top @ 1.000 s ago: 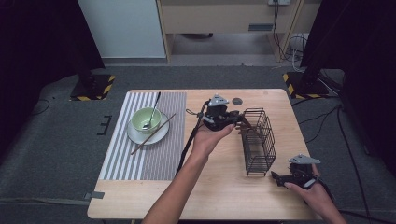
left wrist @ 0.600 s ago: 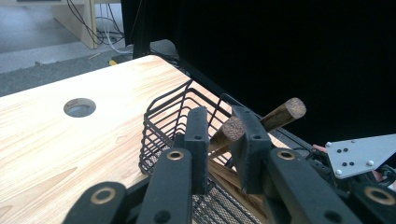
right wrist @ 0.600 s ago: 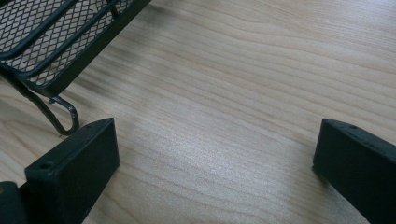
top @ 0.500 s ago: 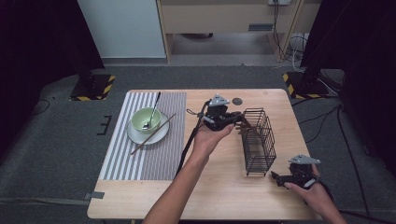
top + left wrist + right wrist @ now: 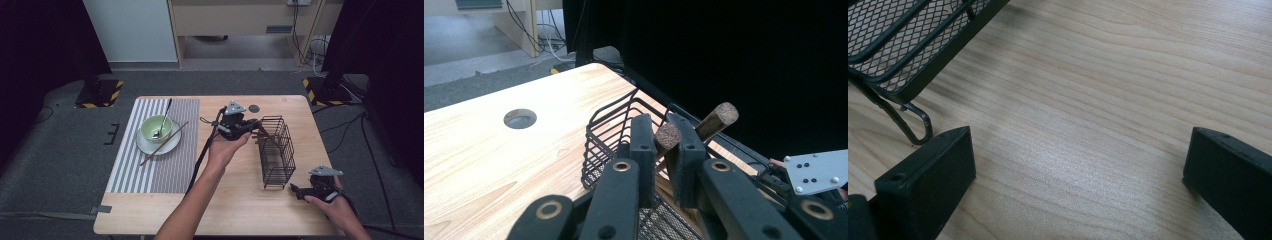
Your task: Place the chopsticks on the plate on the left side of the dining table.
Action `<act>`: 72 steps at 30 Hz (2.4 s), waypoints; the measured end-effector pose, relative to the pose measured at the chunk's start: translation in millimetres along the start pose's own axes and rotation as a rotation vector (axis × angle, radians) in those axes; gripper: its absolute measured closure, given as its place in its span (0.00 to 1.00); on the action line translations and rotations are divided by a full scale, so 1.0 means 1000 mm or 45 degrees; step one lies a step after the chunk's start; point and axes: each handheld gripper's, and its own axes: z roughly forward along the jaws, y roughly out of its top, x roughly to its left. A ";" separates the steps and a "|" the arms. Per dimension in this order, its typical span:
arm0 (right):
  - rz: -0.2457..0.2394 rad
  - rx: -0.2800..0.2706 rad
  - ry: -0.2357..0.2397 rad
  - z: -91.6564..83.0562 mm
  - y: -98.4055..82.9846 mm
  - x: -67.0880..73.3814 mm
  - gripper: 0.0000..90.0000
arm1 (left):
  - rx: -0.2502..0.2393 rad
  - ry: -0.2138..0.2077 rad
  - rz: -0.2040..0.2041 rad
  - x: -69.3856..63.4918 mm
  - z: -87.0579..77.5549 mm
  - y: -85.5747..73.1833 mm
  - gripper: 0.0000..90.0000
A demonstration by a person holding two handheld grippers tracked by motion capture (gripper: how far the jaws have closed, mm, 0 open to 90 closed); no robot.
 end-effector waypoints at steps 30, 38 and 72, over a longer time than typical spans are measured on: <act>-0.002 0.000 0.002 0.000 0.000 0.000 0.00 | -0.107 0.025 -0.005 0.003 -0.018 0.006 0.92; -0.002 -0.003 -0.001 0.000 0.000 0.000 0.00 | -0.151 0.042 -0.004 0.002 -0.029 0.009 0.92; -0.001 -0.002 0.000 0.000 0.000 0.000 0.00 | -0.471 -0.049 -0.193 0.022 -0.055 0.006 0.92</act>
